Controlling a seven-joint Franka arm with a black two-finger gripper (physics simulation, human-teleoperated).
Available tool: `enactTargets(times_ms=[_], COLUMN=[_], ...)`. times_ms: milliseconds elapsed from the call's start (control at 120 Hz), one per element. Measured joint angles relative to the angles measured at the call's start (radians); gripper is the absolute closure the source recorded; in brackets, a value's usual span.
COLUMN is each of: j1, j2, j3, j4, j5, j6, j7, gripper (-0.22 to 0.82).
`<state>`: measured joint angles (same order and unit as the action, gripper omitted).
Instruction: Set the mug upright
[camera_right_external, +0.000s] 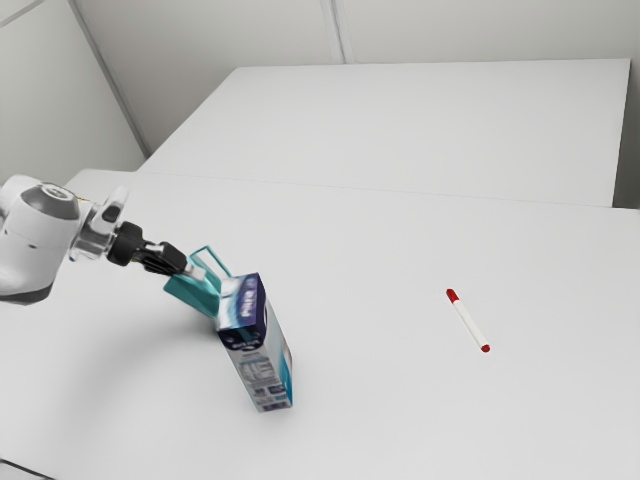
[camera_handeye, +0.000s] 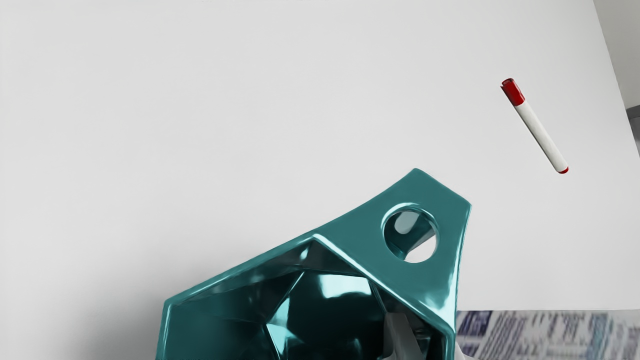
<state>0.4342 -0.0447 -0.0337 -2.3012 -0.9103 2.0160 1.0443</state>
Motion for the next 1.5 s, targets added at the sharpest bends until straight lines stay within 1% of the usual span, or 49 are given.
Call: enactTargets(times_ms=[200, 450, 600, 783, 917, 1217, 1500], j1=[-0.066, -0.164, -0.183, -0.186, -0.211, -0.293, -0.314], j2=[-0.007, -0.006, -0.005, -0.007, -0.004, 0.002, -0.007], j3=[-0.001, -0.007, -0.016, -0.06, -0.074, -0.077, -0.077], j4=[0.08, 0.154, 0.188, 0.191, 0.185, 0.165, 0.099], j5=[0.208, 0.475, 0.623, 0.773, 0.832, 0.931, 0.964], j6=[-0.003, -0.009, -0.028, -0.032, -0.015, 0.042, 0.111], j7=[-0.088, -0.262, -0.376, -0.522, -0.618, -0.816, -0.967], gripper=[0.79, 0.79, 0.79, 0.79, 0.79, 0.79, 0.79])
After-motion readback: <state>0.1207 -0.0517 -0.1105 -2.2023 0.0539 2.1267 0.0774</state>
